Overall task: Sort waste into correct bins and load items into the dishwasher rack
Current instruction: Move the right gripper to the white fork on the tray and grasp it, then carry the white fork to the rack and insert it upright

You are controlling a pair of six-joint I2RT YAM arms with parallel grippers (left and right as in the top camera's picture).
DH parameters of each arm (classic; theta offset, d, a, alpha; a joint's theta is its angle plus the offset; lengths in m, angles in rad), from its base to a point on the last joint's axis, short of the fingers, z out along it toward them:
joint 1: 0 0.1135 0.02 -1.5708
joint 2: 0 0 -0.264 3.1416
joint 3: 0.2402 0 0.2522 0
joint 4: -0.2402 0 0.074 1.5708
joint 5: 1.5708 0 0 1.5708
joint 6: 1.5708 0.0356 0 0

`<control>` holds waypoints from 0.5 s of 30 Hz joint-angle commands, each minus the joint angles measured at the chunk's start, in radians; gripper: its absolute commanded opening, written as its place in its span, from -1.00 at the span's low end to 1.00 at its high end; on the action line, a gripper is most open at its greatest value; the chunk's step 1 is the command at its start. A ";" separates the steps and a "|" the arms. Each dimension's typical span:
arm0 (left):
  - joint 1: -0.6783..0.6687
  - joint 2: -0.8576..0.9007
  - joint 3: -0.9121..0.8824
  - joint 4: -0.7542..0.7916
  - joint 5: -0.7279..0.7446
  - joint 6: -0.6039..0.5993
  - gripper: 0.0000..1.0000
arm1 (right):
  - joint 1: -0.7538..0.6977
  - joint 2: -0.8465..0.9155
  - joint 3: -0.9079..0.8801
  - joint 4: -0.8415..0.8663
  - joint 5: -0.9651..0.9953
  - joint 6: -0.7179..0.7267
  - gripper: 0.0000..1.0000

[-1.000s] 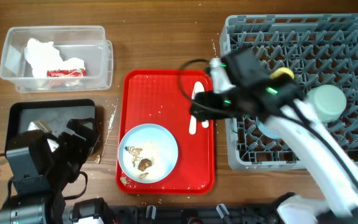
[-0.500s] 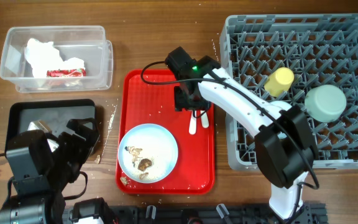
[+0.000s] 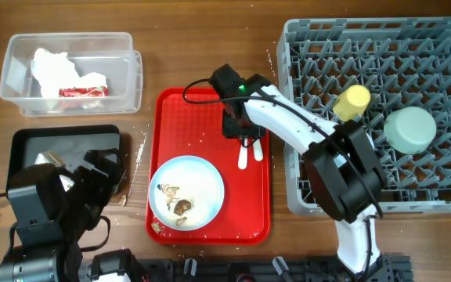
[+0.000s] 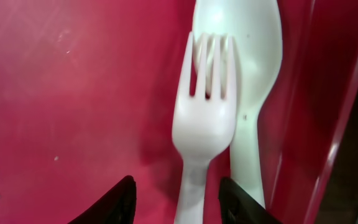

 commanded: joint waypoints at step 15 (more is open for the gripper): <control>0.002 -0.002 0.000 0.003 0.010 0.008 1.00 | -0.005 0.059 -0.015 0.017 -0.045 0.031 -0.78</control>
